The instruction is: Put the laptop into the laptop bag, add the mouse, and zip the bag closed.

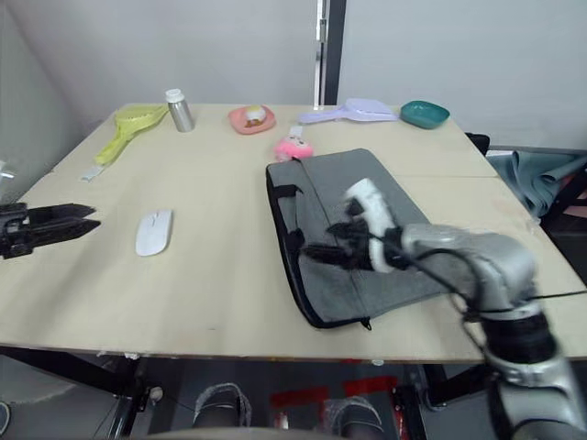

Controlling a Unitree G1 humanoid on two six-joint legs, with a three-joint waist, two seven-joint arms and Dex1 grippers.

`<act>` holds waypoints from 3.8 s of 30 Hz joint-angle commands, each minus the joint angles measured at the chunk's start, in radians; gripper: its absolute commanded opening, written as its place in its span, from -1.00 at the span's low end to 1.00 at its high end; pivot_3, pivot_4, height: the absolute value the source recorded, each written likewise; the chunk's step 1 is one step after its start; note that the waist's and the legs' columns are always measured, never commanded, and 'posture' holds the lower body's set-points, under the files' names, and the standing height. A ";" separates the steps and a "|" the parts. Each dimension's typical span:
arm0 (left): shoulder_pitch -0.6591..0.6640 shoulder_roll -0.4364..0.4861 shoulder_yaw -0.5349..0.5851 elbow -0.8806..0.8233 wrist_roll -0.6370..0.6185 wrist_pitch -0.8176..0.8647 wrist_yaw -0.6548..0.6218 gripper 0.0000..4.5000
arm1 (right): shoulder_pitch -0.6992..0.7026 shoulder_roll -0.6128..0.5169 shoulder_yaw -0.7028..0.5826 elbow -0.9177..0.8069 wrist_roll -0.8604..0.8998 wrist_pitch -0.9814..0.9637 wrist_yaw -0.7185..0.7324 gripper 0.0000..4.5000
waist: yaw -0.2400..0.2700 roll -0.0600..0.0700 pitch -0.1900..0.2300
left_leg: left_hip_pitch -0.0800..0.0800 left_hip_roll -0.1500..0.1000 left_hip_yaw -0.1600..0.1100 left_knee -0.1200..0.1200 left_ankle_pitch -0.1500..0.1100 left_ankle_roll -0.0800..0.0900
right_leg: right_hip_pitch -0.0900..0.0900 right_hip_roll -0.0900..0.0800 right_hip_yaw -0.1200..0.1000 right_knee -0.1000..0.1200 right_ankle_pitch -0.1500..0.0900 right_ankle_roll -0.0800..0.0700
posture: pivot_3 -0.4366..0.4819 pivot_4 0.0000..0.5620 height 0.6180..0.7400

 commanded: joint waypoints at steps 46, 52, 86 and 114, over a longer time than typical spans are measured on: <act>0.060 -0.485 0.084 -0.477 0.205 0.306 0.906 0.98 | -0.261 0.090 0.187 0.022 -0.251 -0.400 0.208 1.00 | -0.023 -0.005 -0.004 | 0.014 0.001 0.014 0.006 0.000 0.005 | -0.001 0.002 0.016 0.016 -0.003 -0.003 | -0.05 -0.47 1.00; 0.013 -0.563 0.047 -0.561 0.154 0.467 0.993 0.98 | -0.245 0.076 0.222 0.007 -0.242 -0.393 0.260 1.00 | -0.028 -0.005 -0.004 | 0.015 0.001 0.013 0.008 0.000 0.004 | -0.001 0.002 0.016 0.020 -0.003 -0.003 | -0.05 -0.47 1.00; -0.409 -0.580 -0.252 0.319 0.437 -0.157 0.850 0.98 | -0.157 -0.018 0.147 -0.145 -0.221 -0.352 0.196 1.00 | -0.016 -0.003 -0.006 | 0.016 -0.001 0.011 0.007 0.000 0.004 | 0.000 0.002 0.017 0.020 -0.001 -0.001 | -0.05 -0.47 1.00; -0.318 -0.278 -0.400 -0.152 0.227 -0.126 -0.026 0.27 | -0.165 0.290 0.274 -0.116 -0.237 0.109 -0.348 1.00 | -0.021 -0.001 -0.003 | 0.014 0.000 0.015 -0.011 0.003 -0.006 | -0.003 0.004 0.016 0.002 -0.003 -0.002 | -0.05 -0.47 1.00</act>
